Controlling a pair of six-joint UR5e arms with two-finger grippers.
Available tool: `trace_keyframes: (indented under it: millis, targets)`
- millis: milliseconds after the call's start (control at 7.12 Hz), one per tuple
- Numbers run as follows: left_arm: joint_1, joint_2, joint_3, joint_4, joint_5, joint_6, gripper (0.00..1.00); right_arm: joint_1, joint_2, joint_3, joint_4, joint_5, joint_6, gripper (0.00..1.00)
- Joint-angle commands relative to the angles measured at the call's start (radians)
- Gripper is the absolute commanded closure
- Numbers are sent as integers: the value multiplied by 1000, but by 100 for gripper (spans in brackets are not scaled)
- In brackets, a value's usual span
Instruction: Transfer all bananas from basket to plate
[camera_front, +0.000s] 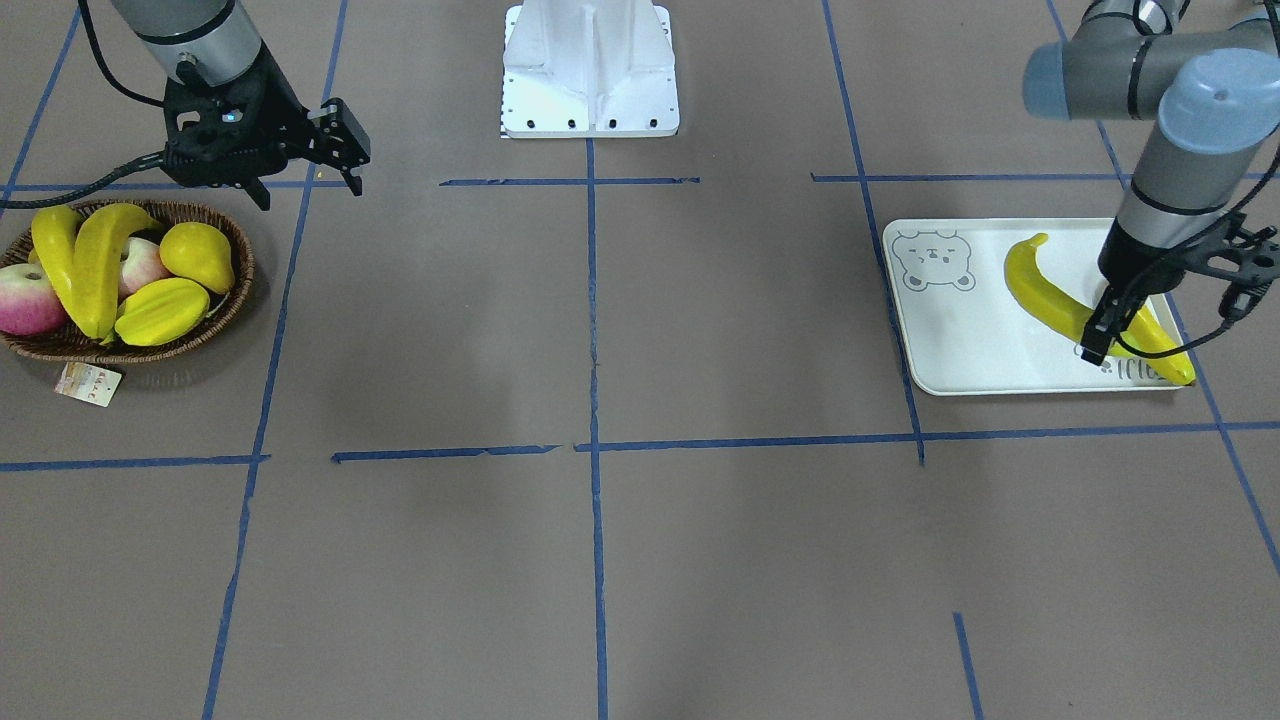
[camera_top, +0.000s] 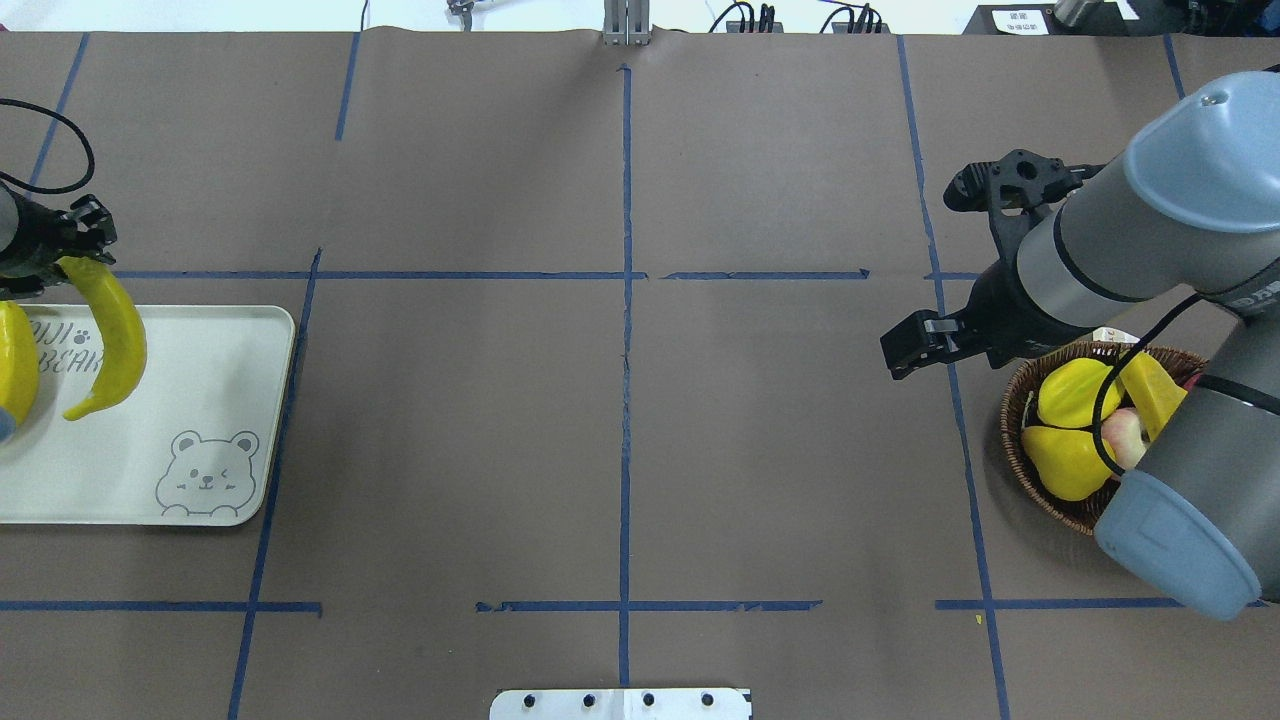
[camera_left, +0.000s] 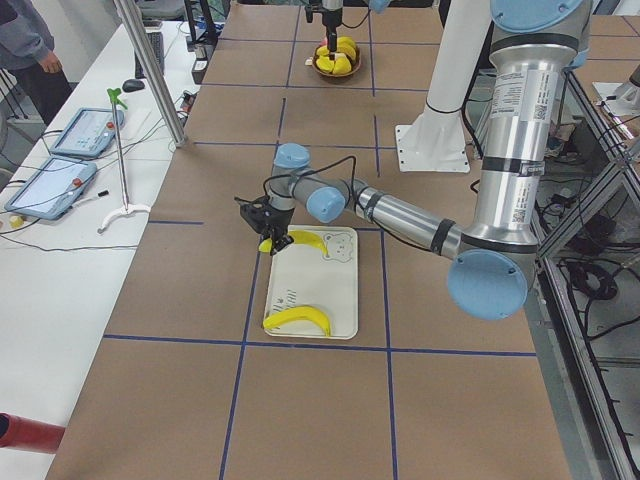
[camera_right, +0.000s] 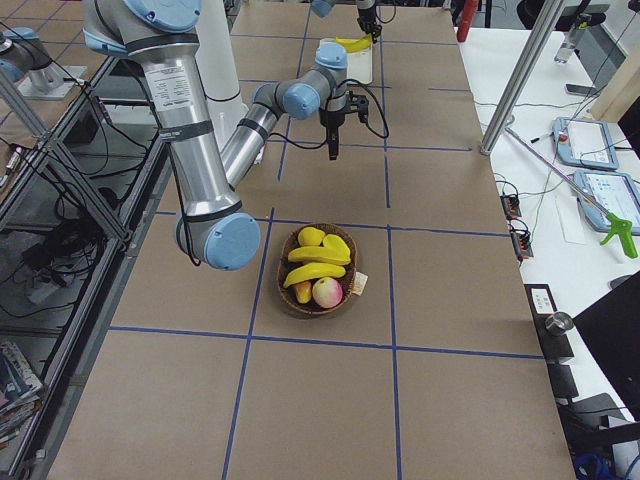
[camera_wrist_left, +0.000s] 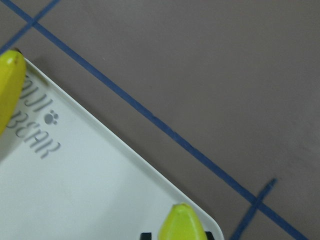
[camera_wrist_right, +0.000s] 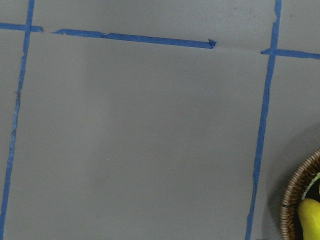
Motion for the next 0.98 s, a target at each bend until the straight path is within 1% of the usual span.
trace_keyframes:
  millis: [0,140,421,561,702,842]
  targets:
    - [-74,41,125,-178,-110,-7,99,16,-26,18,-1,16,-25,0]
    - [-74,46,172,-214,-115,-9,98,16,-26,19,1,16,-25,0]
    - [-71,44,313,-398,-117,-3,86,16,-26,22,1,16,-25,0]
    - [-71,44,334,-421,-118,-3,76,16,-28,29,-1,16,-25,0]
    - [-73,44,334,-423,-118,-1,57,16,-28,29,-1,16,-25,0]
    - [-73,44,332,-423,-117,-3,1,16,-26,29,-1,16,-25,0]
